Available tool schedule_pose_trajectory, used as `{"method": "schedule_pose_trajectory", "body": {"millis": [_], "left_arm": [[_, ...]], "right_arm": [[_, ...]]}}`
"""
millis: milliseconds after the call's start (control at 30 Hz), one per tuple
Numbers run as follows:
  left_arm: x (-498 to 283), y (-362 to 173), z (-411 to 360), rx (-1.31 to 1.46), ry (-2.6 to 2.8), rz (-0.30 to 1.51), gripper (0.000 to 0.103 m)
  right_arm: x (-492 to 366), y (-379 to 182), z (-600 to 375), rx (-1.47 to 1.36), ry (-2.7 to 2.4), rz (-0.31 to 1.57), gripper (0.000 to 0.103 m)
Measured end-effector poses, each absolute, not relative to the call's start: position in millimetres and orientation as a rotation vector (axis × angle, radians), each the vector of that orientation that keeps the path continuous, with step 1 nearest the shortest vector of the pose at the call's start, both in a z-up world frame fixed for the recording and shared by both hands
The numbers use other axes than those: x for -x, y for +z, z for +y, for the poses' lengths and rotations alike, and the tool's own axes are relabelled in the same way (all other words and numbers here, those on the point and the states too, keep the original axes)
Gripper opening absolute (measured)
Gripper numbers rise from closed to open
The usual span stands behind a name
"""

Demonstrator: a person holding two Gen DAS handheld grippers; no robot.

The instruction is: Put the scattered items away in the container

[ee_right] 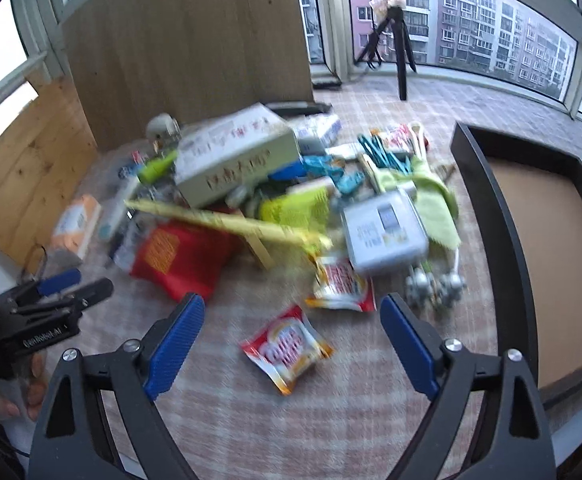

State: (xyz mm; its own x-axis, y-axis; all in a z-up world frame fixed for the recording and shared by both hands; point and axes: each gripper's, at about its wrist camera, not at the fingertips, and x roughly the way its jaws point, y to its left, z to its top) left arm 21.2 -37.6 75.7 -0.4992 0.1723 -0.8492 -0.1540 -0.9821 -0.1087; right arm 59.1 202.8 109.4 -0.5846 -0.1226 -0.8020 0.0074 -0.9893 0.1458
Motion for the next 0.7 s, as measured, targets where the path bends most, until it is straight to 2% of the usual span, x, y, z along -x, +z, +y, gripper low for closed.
{"method": "schedule_pose_trajectory", "body": {"millis": [67,333,633,700], "left_arm": [[-23,90,-37,1.438,2.596,-0.030,0.068],[10,132,-21,1.382,2.697,-0.068,0.069],[61,131,13,1.461,2.672,-0.213,0.069],[69,123,21,1.499,2.651,-0.236,0.068]], "right_arm": [[-49,121,202,-1.362,-2.746,-0.154,0.089],[5,164,202,-1.188,-2.766,0.014,0.090],[72,156,208,-1.193,-2.651,0.203,0.089],[84,151,212,-1.207,-2.619,0.189,0.089]]}}
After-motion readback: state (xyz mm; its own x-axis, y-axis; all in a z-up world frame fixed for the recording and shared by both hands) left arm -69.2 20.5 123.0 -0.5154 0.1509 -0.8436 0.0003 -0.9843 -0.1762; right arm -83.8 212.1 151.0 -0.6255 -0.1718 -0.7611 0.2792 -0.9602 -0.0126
